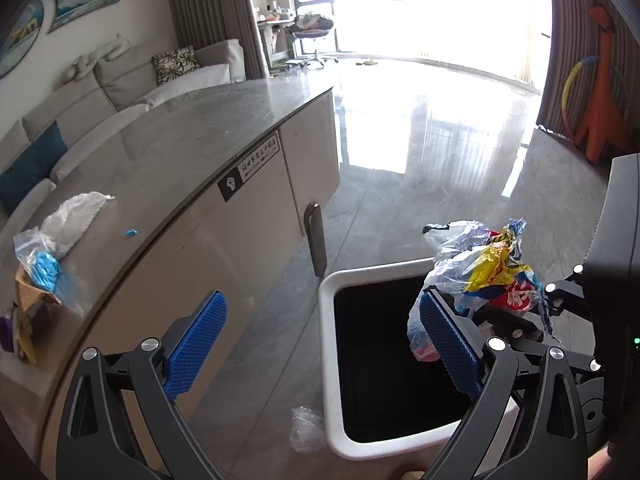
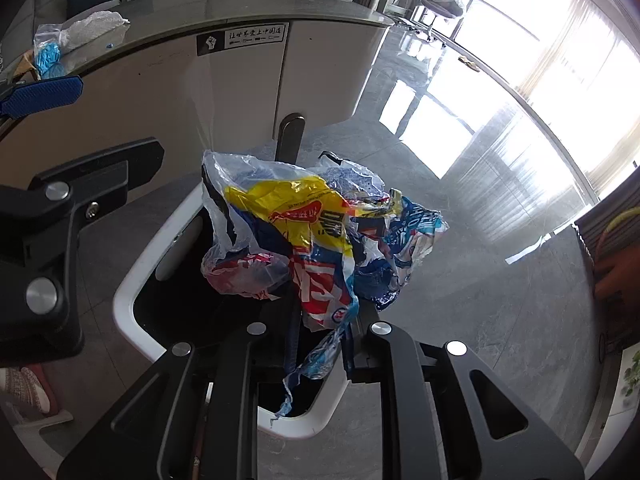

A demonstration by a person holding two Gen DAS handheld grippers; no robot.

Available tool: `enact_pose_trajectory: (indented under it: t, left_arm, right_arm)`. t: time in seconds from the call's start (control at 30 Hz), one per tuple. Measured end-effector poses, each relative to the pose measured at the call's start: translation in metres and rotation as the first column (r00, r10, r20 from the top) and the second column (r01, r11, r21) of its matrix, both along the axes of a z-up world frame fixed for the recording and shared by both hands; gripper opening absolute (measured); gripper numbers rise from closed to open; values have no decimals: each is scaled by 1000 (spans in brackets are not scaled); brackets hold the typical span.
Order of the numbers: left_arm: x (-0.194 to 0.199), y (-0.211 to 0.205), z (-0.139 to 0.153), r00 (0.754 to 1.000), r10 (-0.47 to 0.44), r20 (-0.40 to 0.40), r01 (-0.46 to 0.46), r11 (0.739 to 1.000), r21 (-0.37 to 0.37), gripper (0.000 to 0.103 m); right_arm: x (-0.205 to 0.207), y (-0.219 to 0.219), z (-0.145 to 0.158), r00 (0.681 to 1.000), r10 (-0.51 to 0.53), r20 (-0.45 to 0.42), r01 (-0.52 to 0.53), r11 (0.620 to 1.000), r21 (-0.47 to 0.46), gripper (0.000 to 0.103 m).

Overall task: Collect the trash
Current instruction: 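Open the left gripper then the right gripper to drop both items into the bin, then move both tools back to the table toward the purple cup and cardboard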

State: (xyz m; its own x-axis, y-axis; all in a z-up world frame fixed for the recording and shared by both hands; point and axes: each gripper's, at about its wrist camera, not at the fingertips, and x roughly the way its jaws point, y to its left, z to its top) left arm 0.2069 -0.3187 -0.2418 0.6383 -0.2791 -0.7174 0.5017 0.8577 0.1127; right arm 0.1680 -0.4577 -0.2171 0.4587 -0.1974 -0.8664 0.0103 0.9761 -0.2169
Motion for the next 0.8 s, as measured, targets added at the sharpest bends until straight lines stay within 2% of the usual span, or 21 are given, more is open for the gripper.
enact_pose_trajectory:
  t: [0.07, 0.13, 0.17, 0.2, 0.23, 0.37, 0.57, 0.7, 0.8]
  left_arm:
    - [-1, 1, 0, 1000, 1, 4, -1, 1000, 5, 97]
    - [0, 1, -1, 1000, 7, 3, -7, 1000, 10, 97]
    - [-1, 2, -1, 1000, 9, 2, -9, 1000, 12, 97]
    - [-1, 2, -1, 1000, 8, -4, -8, 1000, 8, 97]
    - [0, 3, -1, 1000, 9, -9, -9, 1000, 2, 97]
    - [2, 5, 0, 1000, 15, -3, -15, 1000, 7, 97]
    - [1, 11, 4, 1000, 23, -4, -23, 1000, -5, 97]
    - [0, 18, 9, 999, 33, 1, -33, 999, -14, 97]
    - [-1, 26, 17, 999, 45, 18, -45, 999, -19, 97]
  right_arm:
    - [8, -7, -9, 999, 3, -33, -1, 999, 43, 21]
    - [16, -14, -16, 997, 4, -76, 2, 997, 81, 34]
    - [19, -17, -18, 996, -2, -87, 9, 997, 79, 62]
    - [22, -20, -18, 996, -6, -87, 12, 998, 67, 83]
    - [25, -22, -16, 997, -8, -76, 12, 999, 53, 87]
    - [35, -27, -13, 999, -1, -50, 2, 1000, 21, 98]
    - [47, -32, -12, 1000, 6, -6, -6, 999, -35, 98]
    - [43, -18, -8, 997, 22, 72, -15, 996, -90, 98]
    - [42, -10, 9, 987, 31, 159, -12, 993, -114, 98]
